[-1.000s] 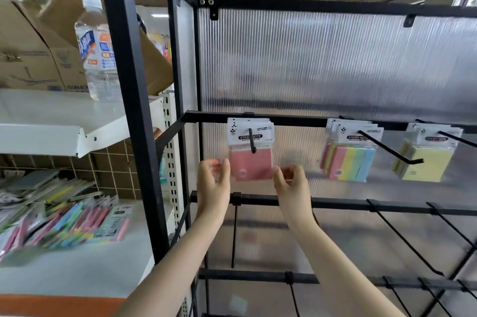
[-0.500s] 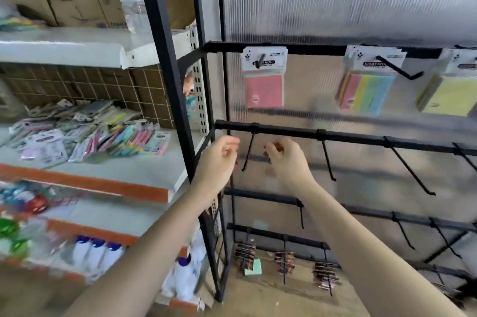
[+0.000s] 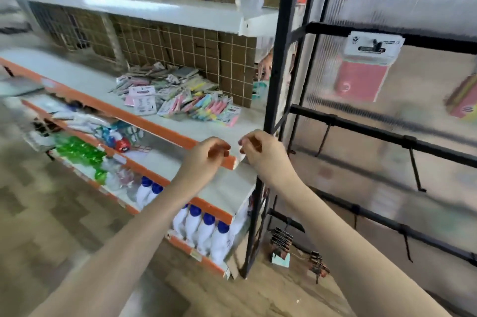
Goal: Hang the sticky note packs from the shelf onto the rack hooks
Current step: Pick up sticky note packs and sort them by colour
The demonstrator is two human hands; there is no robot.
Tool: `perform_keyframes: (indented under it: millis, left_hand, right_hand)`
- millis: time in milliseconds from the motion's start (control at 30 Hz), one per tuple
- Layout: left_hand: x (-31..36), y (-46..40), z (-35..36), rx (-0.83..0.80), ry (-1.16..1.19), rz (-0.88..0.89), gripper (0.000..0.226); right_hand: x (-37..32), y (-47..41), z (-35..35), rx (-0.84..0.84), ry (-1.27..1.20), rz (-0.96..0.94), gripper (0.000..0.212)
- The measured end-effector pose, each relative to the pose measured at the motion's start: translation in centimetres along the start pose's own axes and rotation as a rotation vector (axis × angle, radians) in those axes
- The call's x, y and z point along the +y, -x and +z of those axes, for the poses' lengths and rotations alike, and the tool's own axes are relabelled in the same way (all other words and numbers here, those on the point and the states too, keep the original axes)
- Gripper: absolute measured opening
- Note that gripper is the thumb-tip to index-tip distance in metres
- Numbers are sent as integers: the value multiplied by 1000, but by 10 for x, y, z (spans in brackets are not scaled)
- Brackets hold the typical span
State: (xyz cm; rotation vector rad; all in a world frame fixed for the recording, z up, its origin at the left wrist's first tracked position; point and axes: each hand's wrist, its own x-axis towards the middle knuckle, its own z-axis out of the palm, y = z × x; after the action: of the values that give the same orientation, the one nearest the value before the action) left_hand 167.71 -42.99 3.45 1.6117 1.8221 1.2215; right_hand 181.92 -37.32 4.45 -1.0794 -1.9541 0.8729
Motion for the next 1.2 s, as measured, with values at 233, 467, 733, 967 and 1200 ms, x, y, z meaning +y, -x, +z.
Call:
perform_keyframes:
  millis: [233, 467, 733, 967, 1200]
  left_hand:
    - [-83, -15, -89, 38, -52, -123, 32]
    - [-166, -42, -197, 65, -161, -198, 19]
    - [-233, -67, -280, 92, -200, -321, 24]
    - [-282, -113, -296, 98, -198, -357, 23]
    - [-324, -200, -291, 70, -202, -295, 24]
  right_hand:
    - [-32, -57, 111, -133, 101, -49, 19]
    - [-68, -121, 225, -234, 235, -34, 22]
    - [-91, -178, 318, -265, 281, -12, 20]
    - [-83, -233, 366, -299, 308, 23, 15]
    - [-40, -319, 395, -271, 448, 103, 36]
